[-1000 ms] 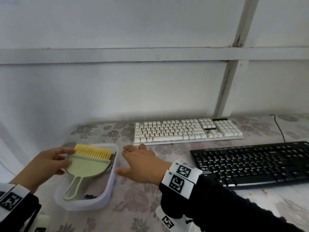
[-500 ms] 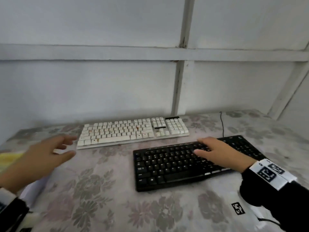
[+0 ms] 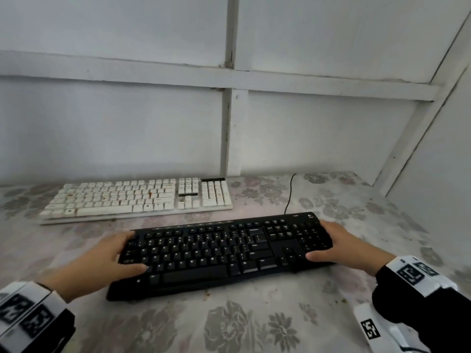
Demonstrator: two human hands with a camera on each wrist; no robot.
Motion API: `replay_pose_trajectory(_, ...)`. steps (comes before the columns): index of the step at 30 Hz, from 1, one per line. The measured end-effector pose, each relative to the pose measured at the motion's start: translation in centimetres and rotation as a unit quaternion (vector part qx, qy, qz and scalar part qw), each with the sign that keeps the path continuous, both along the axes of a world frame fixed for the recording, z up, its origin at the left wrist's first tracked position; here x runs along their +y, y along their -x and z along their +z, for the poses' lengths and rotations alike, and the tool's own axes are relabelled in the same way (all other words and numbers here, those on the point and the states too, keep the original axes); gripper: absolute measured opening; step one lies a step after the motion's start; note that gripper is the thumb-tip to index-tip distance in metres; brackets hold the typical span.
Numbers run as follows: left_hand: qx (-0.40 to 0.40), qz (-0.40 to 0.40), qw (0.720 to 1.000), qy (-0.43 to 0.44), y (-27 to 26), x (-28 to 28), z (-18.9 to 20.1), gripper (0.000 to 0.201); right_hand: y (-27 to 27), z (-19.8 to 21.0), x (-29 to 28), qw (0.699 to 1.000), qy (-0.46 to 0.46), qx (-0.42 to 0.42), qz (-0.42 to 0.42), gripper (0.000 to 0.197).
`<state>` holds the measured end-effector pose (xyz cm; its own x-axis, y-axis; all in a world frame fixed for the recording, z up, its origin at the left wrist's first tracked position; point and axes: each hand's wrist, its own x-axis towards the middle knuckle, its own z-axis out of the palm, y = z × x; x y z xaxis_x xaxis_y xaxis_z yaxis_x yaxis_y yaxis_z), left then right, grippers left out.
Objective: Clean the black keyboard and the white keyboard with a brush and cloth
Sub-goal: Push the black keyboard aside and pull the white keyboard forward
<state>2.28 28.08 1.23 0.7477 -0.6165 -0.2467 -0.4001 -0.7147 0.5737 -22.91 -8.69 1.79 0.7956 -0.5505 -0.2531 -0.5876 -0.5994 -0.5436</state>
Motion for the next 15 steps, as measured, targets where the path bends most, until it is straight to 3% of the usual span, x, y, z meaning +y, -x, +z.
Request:
replay_pose_trajectory(3,0.032,-0.021,0.999,0.002,0.6,-0.1,0.2,0.101,0.2,-0.7,-0.5,0.999,-0.036,-0.003,0.032,0.086)
replay_pose_trajectory(7,0.087,-0.026,0.995,0.036,0.9,0.0,0.5,0.092,0.1,-1.6,-1.3,0.999,-0.039,-0.012,0.035,0.094)
replay_pose_trajectory(10,0.088,-0.036,0.994,0.054,0.7,0.1,-0.3,0.105,0.2,-1.7,-1.5,0.999,-0.029,-0.011,0.033,0.096)
replay_pose_trajectory(15,0.090,0.000,0.989,0.113,0.9,-0.3,-0.4,0.068,0.1,-1.7,-1.4,0.999,-0.039,-0.013,0.007,0.096)
